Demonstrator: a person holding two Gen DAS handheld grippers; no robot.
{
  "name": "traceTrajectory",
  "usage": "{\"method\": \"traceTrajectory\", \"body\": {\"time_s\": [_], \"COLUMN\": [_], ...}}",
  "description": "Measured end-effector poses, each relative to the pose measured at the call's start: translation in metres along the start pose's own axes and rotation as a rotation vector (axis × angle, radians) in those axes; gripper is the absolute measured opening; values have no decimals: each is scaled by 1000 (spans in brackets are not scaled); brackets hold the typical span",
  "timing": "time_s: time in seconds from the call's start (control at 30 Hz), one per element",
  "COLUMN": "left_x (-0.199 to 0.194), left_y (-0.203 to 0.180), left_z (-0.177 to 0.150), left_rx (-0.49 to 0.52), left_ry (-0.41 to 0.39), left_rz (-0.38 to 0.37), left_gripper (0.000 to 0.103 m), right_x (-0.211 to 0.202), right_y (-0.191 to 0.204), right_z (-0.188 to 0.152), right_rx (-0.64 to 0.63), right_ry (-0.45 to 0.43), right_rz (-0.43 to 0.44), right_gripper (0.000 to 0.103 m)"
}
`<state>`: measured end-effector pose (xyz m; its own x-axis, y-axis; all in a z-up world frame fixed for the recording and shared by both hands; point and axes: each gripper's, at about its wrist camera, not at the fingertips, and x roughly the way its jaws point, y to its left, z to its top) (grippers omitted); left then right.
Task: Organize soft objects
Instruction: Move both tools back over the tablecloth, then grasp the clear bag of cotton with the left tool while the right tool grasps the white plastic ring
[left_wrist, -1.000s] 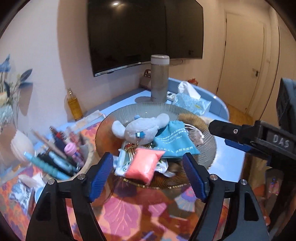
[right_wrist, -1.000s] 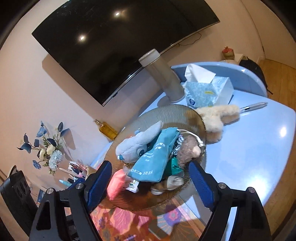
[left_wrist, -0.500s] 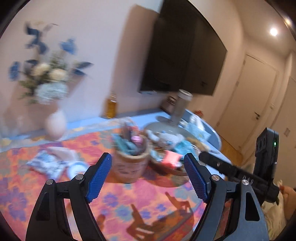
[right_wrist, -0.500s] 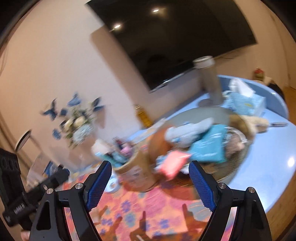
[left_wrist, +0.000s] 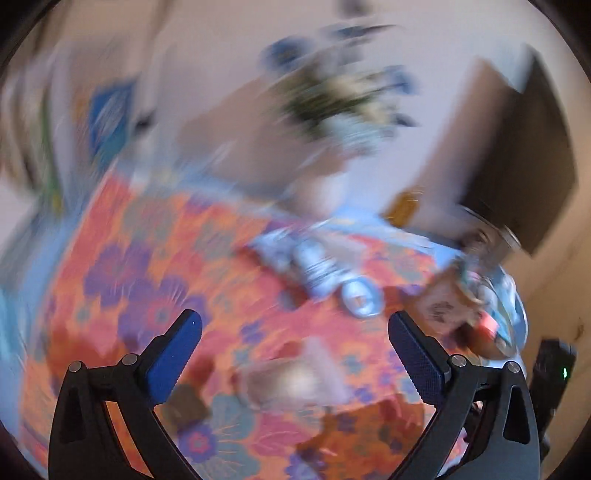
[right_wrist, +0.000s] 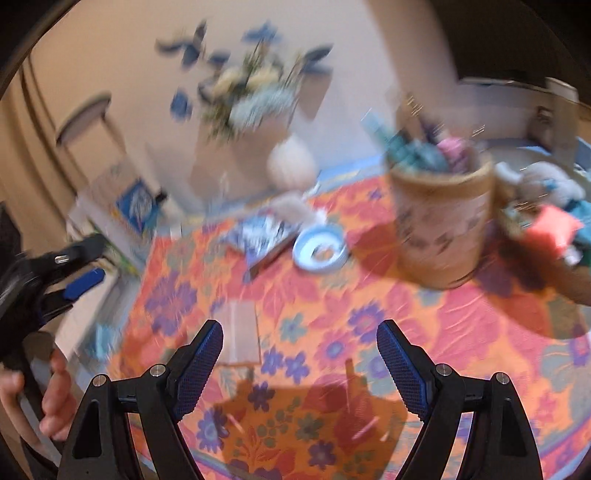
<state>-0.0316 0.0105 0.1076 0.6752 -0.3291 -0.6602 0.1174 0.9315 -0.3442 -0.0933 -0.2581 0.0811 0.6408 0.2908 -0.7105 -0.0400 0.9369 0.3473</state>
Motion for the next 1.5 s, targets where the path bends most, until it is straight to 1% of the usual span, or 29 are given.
{"method": "traceTrajectory", "body": {"time_s": [0.03,0.07,0.13,0.17,0.2,0.23,0.27,0.3,0.33,0.4,0.43,0.5,0.53,0.6,0.97,1.07,1.1,1.17,1.2,1.23,1.27,1.3,1.33,1.4,1.43,1.47,1.5], "left_x": [12,18,39,46,52,57,58,59,58,57,60,67,68,69,70,67,65,55,48,43,38,34,32,32,36,40,46], "left_y": [22,34,65,78,88,101,111,116,116,110,106,100,99,95,92,90,90,93,95,94,90,80,69,45,32,25,12], "left_z": [-7,-10,-22,-27,-30,-35,-39,-42,-43,-43,-44,-43,-43,-42,-44,-45,-45,-46,-46,-46,-45,-43,-43,-45,-49,-51,-56], "left_rx": [-50,-69,-84,-95,-115,-152,-181,-196,-195,-184,-165,-125,-110,-85,-55,-43,-38,-66,-82,-79,-54,2,64,190,253,287,350], "left_ry": [5,7,0,10,23,34,32,20,5,-19,-13,24,28,36,47,50,58,50,42,40,42,56,71,114,144,159,177], "left_rz": [16,47,200,241,252,242,228,225,224,250,285,311,318,322,304,258,228,163,96,54,11,-38,-87,-184,-210,-212,-197], "left_gripper": [101,101,101,100,100,100,100,100,100,101,101,101,101,101,102,102,102,102,101,102,101,101,102,102,102,102,102], "right_x": [8,17,34,41,47,57,64,69,67,70,73,77,79,81,81,80,80,81,81,81,81,80,78,76,78,81,87], "right_y": [1,2,1,-1,-2,-5,-8,-10,-8,-7,-6,-2,-1,1,2,1,1,2,3,2,1,-2,-5,-9,-11,-11,-9], "right_z": [-2,-4,-11,-14,-16,-20,-24,-25,-25,-24,-25,-25,-25,-27,-28,-27,-27,-25,-23,-18,-15,-10,-1,11,20,25,33], "right_rx": [-8,-20,-45,-57,-70,-94,-104,-105,-117,-129,-144,-167,-180,-189,-192,-197,-202,-238,-249,-248,-241,-227,-201,-148,-100,-79,-62], "right_ry": [15,31,58,66,70,85,104,115,94,106,122,132,143,147,147,155,164,217,262,323,348,364,351,312,287,275,250], "right_rz": [-12,-34,-92,-120,-149,-209,-249,-261,-259,-241,-245,-255,-262,-270,-263,-257,-254,-264,-265,-266,-273,-286,-284,-233,-180,-158,-142], "right_gripper": [84,84,84,84,84,84,84,85,86,93,95,101,103,103,103,103,103,103,103,103,103,103,103,103,103,103,103]}}
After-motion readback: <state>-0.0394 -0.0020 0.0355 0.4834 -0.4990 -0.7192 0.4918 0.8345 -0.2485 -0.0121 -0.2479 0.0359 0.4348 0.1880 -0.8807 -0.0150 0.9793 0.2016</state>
